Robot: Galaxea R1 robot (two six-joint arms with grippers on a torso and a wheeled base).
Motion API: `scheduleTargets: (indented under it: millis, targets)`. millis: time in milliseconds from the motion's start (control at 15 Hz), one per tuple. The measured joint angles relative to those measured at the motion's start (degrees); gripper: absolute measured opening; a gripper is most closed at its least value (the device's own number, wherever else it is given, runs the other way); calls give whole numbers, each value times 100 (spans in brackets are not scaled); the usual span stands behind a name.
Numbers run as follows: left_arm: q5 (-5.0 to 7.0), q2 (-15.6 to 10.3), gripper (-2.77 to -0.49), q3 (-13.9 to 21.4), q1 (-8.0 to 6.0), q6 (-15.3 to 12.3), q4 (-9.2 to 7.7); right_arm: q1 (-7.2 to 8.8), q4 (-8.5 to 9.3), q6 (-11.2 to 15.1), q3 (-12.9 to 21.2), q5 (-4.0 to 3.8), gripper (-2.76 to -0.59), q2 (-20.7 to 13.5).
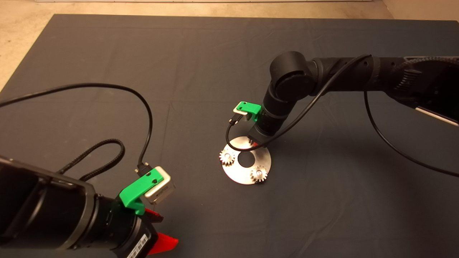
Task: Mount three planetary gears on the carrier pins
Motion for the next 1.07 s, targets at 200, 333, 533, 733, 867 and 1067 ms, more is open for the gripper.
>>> scheduleTargets:
  millis: [200,333,533,733,867,1067]
  targets:
    - [0,0,-193,0,0,0,0,2,2,0,0,23,-208,1]
    - [0,0,-193,0,0,0,0,2,3,4,2,23,-198,1]
    - [0,-1,-193,0,0,0,0,2,5,9,80,26,-189,-47]
    - [-2,-48,-193,0,-13,0,0,98,5,100,857,105,-189,-567]
    - [5,-43,-193,0,-13,0,2,367,2,412,1761,85,-189,-1303]
    - [28,190,-193,0,-15,0,2,451,-31,1418,3567,37,-189,-2402]
